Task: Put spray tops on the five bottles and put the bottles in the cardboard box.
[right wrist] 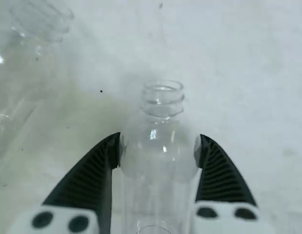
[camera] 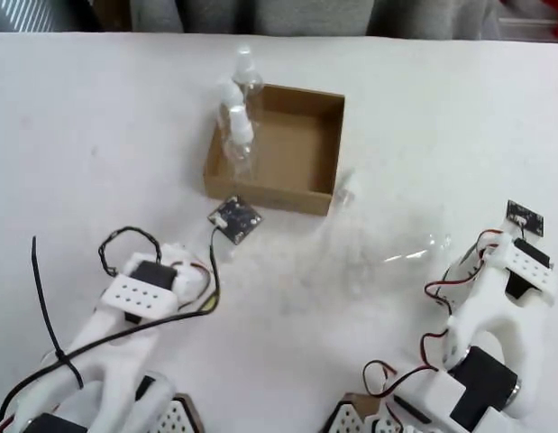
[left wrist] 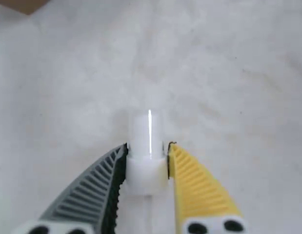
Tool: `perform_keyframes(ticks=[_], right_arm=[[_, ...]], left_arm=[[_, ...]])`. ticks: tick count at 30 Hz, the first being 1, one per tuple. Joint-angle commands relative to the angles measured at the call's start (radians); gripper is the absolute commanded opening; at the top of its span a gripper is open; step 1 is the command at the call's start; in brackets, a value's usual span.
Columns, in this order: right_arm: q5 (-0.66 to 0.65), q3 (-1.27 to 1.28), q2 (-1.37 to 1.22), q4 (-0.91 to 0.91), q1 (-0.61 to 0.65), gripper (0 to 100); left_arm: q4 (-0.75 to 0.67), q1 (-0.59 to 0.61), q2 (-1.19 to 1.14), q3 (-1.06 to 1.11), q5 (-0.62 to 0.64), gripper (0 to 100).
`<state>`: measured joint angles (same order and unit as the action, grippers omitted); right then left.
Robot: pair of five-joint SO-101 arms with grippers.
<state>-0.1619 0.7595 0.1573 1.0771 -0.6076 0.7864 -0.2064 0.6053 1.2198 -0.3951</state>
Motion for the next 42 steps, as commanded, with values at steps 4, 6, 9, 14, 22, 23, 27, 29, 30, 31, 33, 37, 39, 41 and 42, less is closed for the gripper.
perform_keyframes(ticks=[4,6,9,14,22,23,27,29,30,31,33,37,39,41,42], right_arm=[[0.008,-0.121,0.039,0.087,-0.005,6.3],[0.008,-0.196,0.059,0.160,-0.001,6.2],[0.008,-0.325,0.091,0.266,0.019,6.3],[0.008,-0.468,0.134,0.395,0.137,6.3],[0.002,-0.488,0.199,0.420,0.386,6.0],[0.006,-0.488,0.216,0.421,0.415,6.0],[0.008,-0.483,0.314,0.418,0.542,6.0],[0.008,-0.451,0.361,0.410,0.605,6.1],[0.008,-0.427,0.384,0.389,0.644,6.0],[0.008,-0.393,0.406,0.360,0.680,6.0],[0.008,-0.308,0.450,0.285,0.740,6.0],[0.008,-0.155,0.550,0.082,0.797,6.0],[0.008,-0.098,0.610,-0.016,0.806,6.0],[0.008,-0.055,0.671,-0.108,0.806,6.2],[0.008,-0.037,0.699,-0.156,0.806,6.2]], left_arm=[[-0.021,0.008,0.038,-0.005,-0.011,3],[-0.023,0.008,0.038,-0.005,-0.011,3],[-0.023,0.008,0.038,-0.005,-0.011,3],[-0.023,0.008,0.038,-0.003,-0.011,3],[-0.023,0.019,0.038,-0.003,-0.011,3],[-0.023,0.027,0.038,-0.003,-0.011,3],[-0.043,0.041,0.038,-0.003,-0.009,3],[-0.043,0.042,0.038,-0.003,-0.009,3],[-0.043,0.042,0.038,-0.003,-0.009,3],[-0.043,0.042,0.038,-0.003,-0.009,3],[-0.043,0.042,0.038,-0.003,-0.008,3],[-0.043,0.042,0.038,-0.003,-0.008,3],[-0.043,0.042,0.038,-0.003,-0.008,3],[-0.043,0.042,0.038,-0.003,-0.008,3],[-0.043,0.042,0.038,-0.003,-0.008,3]])
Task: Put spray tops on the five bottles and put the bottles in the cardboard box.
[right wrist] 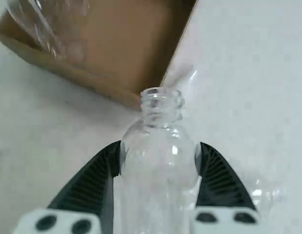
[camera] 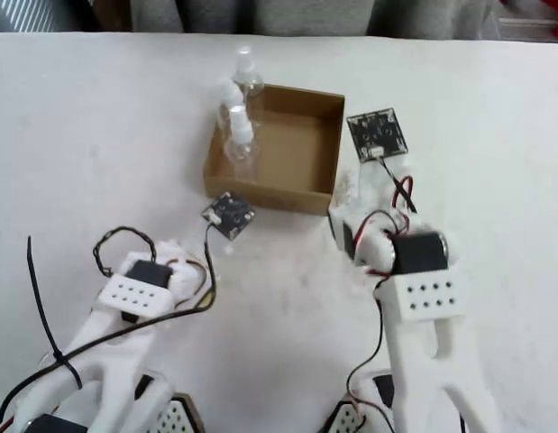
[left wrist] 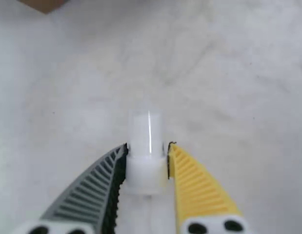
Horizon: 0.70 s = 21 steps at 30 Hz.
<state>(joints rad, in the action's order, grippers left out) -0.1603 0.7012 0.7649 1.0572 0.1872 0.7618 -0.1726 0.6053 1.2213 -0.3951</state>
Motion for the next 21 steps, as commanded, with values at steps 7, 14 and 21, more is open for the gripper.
perform_keyframes(ticks=[7,14,21], right_arm=[[0.006,0.133,0.211,-0.469,0.002,6.2],[0.002,0.265,0.226,-0.883,0.002,6.3],[0.006,0.549,0.147,-1.391,0.010,6.3]], left_arm=[[-0.018,0.008,0.038,-0.005,-0.006,3],[-0.018,0.008,0.038,-0.005,-0.006,3],[-0.018,0.019,0.038,-0.005,-0.005,3]])
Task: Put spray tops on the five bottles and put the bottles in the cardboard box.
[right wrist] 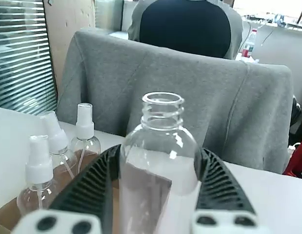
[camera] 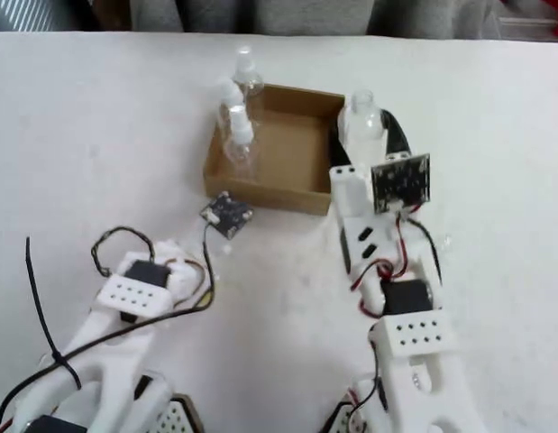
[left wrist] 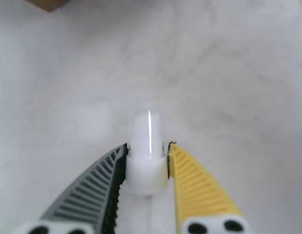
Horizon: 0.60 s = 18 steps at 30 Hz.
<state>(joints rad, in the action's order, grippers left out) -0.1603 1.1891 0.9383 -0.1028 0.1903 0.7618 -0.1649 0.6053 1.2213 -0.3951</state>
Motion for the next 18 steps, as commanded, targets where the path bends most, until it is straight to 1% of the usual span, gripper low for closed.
perform_keyframes(ticks=[1,3,7,9,12,16,18], right_arm=[[0.006,0.092,-0.042,-0.294,0.005,6.3],[0.006,0.141,-0.061,-0.377,0.002,6.2],[0.017,0.249,-0.051,-0.438,0.013,6.1],[0.086,0.310,-0.021,-0.463,0.021,6.3],[0.144,0.390,0.053,-0.461,0.024,6.3],[0.147,0.494,0.173,-0.460,0.024,6.0],[0.155,0.496,0.225,-0.367,0.022,6.0]], left_arm=[[-0.018,0.012,0.038,-0.005,-0.005,3],[-0.018,0.010,0.038,-0.005,-0.005,3],[-0.020,0.010,0.038,-0.005,-0.005,3],[-0.020,0.008,0.038,-0.005,-0.005,3],[-0.020,0.005,0.038,-0.005,-0.006,3],[-0.032,0.005,0.039,-0.005,-0.005,3],[-0.054,0.007,0.039,-0.003,-0.005,3]])
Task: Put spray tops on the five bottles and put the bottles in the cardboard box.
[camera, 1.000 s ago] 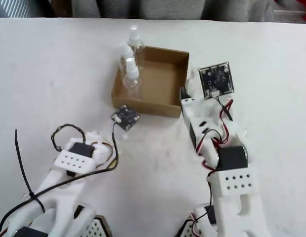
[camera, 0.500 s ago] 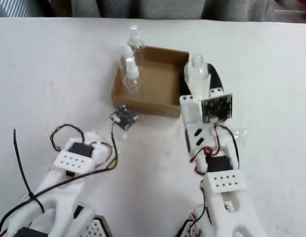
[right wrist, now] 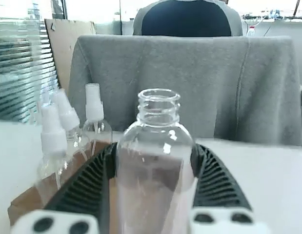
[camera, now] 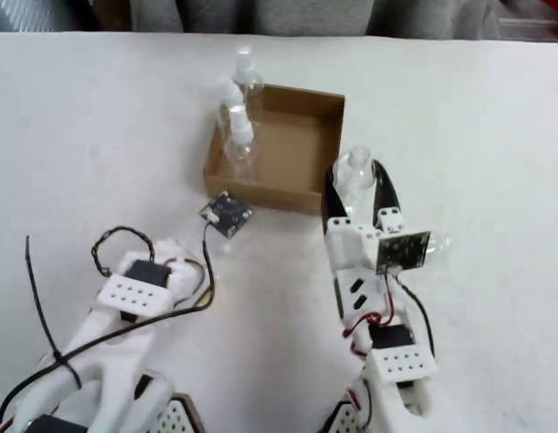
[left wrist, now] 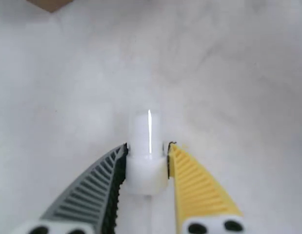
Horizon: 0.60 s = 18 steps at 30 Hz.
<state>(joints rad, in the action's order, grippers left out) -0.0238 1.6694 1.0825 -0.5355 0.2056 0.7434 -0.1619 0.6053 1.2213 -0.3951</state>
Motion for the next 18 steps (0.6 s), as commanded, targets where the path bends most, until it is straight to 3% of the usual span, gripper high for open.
perform_keyframes(ticks=[1,5,10,18], right_arm=[[0.041,0.017,0.108,0.119,0.008,6.0],[0.143,0.021,0.242,0.312,0.042,6.0],[0.147,0.026,0.409,0.512,0.087,6.0],[0.147,0.026,0.562,0.719,0.104,6.0]], left_arm=[[-0.040,0.004,0.039,0.000,-0.003,3],[-0.091,-0.001,0.045,0.000,-0.002,3],[-0.055,-0.002,0.105,-0.109,0.064,3],[-0.029,-0.022,0.412,-0.333,0.141,3]])
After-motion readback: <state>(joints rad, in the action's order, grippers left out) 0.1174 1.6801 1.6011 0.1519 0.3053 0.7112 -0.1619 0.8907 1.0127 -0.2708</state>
